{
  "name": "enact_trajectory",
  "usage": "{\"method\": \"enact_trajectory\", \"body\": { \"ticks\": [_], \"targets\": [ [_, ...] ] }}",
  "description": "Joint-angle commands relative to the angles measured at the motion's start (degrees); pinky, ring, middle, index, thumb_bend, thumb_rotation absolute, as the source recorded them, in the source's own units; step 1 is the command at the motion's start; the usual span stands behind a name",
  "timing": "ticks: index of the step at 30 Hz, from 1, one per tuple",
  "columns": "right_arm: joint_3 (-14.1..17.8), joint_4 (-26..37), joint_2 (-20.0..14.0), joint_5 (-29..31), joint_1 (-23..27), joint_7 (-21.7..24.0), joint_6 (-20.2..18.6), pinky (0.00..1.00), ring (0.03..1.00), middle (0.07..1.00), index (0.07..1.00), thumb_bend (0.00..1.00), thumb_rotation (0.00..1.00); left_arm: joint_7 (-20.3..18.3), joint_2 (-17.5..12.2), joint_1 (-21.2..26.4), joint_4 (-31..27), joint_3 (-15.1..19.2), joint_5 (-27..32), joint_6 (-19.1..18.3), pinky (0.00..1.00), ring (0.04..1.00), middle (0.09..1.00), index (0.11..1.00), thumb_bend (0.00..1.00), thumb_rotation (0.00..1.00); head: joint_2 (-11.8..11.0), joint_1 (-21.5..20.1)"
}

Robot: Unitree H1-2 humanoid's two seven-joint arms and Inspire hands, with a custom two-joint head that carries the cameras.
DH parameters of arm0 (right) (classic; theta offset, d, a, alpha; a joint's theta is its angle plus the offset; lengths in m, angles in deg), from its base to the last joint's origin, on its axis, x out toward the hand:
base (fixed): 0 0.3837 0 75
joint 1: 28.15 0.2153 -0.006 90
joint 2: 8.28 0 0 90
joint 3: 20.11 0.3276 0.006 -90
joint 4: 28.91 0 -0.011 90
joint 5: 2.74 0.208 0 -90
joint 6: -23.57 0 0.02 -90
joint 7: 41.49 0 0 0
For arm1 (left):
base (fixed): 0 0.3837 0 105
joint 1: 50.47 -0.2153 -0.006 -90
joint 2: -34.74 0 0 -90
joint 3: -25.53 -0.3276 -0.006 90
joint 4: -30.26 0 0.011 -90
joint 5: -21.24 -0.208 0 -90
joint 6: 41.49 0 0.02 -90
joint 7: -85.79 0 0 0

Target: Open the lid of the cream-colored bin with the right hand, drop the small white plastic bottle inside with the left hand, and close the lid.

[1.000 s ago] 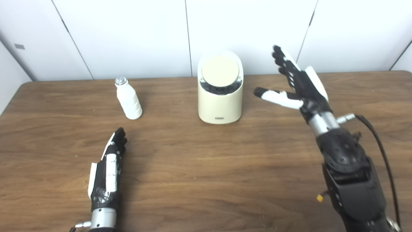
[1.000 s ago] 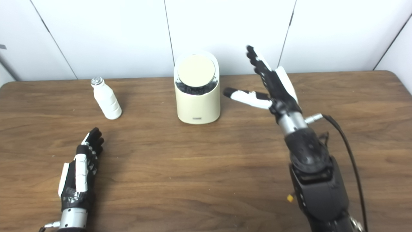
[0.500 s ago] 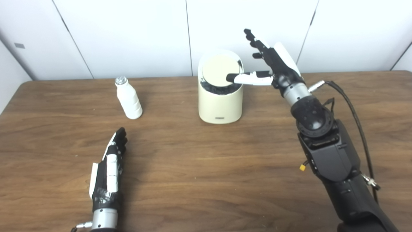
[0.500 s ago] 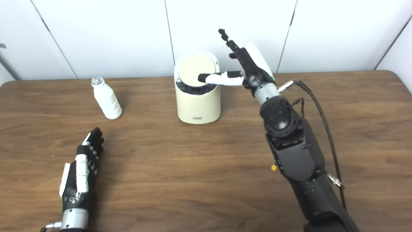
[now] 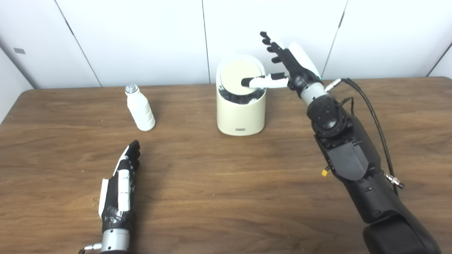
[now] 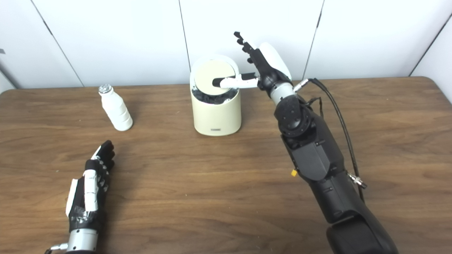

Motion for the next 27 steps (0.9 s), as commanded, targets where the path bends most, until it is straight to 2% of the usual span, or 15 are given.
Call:
{"method": "enact_trajectory", "body": {
  "ticks": [1,3,7,15,19,27],
  "targets": [
    [0.1,0.8,-0.1,-0.7,4.0,-1.3,2.5,0.83,0.920,0.938,0.971,0.95,0.47,-0.3,0.0,-1.1,-1.2,-0.5,-0.3,2.0,0.99,0.963,0.952,0.927,0.57,0.98,0.1,0.0],
    [-0.2,0.1,-0.3,-1.4,4.4,-1.6,3.1,0.82,0.920,0.939,0.973,0.93,0.44,0.0,0.3,-1.1,-1.0,-0.5,-0.6,2.0,0.98,0.957,0.946,0.919,0.59,0.97,0.1,0.0],
    [-1.6,-1.0,-1.3,-3.4,5.0,-1.4,4.6,0.87,0.927,0.940,0.978,0.93,0.47,0.0,0.4,-1.2,-0.9,-0.6,-0.5,1.9,0.99,0.960,0.946,0.920,0.58,0.97,-0.1,0.0],
    [-2.2,-2.4,-1.5,-4.5,5.4,-1.0,5.3,0.97,0.940,0.944,0.970,0.88,0.37,0.4,0.7,-1.1,-1.2,-0.6,-0.6,1.7,0.98,0.961,0.949,0.924,0.57,0.97,0.3,0.2],
    [-2.8,-3.1,-1.8,-5.2,5.5,-1.2,6.3,0.97,0.948,0.951,0.969,0.86,0.33,0.4,0.8,-1.0,-1.2,-0.6,-0.5,1.7,0.98,0.961,0.947,0.921,0.59,0.96,0.4,0.3],
    [-3.5,-4.0,-2.2,-6.3,5.7,-1.5,7.6,0.99,0.952,0.953,0.973,0.86,0.30,0.3,0.9,-1.1,-1.2,-0.7,-0.2,1.7,0.98,0.965,0.953,0.924,0.57,0.97,0.5,0.3]
  ]
}}
